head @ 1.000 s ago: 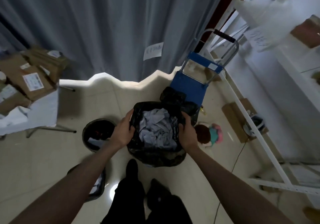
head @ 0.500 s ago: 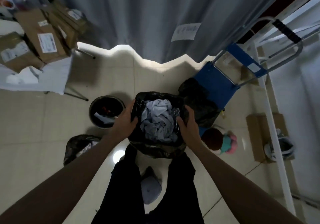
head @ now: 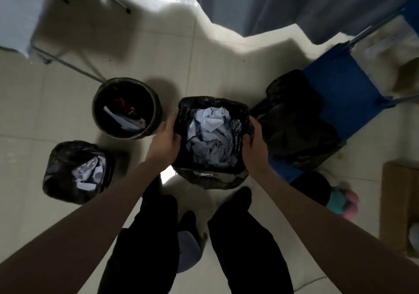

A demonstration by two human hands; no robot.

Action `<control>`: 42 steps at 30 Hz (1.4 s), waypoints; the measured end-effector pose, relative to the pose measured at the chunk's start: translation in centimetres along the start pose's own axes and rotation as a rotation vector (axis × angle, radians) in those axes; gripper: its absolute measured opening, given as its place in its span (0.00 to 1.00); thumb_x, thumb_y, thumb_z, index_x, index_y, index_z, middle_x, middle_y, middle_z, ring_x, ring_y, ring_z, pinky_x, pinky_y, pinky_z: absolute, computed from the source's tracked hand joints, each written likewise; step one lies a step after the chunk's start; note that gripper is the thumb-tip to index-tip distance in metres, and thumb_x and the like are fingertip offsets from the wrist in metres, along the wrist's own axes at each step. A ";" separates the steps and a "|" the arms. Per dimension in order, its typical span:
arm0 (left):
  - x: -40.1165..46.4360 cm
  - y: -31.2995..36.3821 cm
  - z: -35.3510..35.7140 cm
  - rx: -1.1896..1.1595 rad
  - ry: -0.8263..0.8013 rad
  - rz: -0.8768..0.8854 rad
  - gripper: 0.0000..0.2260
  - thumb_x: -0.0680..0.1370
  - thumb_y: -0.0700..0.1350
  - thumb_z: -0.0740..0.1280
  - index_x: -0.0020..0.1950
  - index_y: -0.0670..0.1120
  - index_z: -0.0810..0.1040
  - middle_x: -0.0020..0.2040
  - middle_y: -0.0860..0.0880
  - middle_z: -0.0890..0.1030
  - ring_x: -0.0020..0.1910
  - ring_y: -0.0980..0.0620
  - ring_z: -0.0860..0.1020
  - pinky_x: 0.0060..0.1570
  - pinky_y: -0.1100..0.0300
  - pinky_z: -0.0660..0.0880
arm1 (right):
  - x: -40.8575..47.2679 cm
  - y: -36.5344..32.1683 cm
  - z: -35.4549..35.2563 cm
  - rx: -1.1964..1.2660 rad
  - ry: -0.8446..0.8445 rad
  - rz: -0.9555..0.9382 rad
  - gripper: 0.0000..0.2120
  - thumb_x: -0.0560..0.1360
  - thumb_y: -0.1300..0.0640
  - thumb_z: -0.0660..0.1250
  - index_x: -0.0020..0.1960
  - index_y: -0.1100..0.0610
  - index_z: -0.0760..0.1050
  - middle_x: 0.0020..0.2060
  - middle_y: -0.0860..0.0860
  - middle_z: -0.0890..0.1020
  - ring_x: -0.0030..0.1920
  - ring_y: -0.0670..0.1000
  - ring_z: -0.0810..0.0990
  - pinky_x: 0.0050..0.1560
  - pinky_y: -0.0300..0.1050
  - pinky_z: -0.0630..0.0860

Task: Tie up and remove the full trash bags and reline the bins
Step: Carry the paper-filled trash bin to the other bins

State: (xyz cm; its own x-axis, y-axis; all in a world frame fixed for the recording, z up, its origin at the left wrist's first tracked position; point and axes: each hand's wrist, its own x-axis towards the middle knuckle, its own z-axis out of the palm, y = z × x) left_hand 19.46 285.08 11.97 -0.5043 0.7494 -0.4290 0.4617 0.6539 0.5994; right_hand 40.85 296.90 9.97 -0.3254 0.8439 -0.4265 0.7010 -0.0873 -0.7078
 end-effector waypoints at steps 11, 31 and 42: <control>12.2 -12.8 13.9 0.056 0.134 0.019 0.30 0.80 0.40 0.57 0.80 0.55 0.53 0.62 0.40 0.71 0.54 0.35 0.75 0.57 0.44 0.71 | 11.7 13.3 15.2 0.062 0.213 -0.097 0.24 0.81 0.56 0.51 0.77 0.51 0.62 0.71 0.50 0.73 0.70 0.53 0.71 0.70 0.54 0.69; 17.6 -17.9 20.3 0.046 0.342 0.271 0.29 0.79 0.39 0.56 0.80 0.51 0.54 0.70 0.44 0.70 0.63 0.42 0.72 0.60 0.48 0.65 | 15.5 18.4 20.2 0.036 0.484 -0.184 0.22 0.83 0.61 0.53 0.75 0.51 0.65 0.68 0.49 0.76 0.63 0.49 0.76 0.50 0.26 0.65; 18.5 -17.8 20.1 0.118 0.347 0.259 0.27 0.79 0.44 0.54 0.78 0.55 0.54 0.66 0.41 0.73 0.58 0.33 0.75 0.60 0.40 0.71 | 16.5 18.2 20.8 0.060 0.493 -0.190 0.21 0.82 0.60 0.52 0.74 0.48 0.66 0.49 0.55 0.81 0.47 0.56 0.80 0.44 0.47 0.76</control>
State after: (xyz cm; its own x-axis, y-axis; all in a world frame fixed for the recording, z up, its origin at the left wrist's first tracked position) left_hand 16.59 289.36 -20.21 -0.5668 0.8238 -0.0105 0.6752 0.4718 0.5670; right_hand 35.07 298.22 -21.61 -0.0965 0.9952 0.0175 0.6164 0.0736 -0.7840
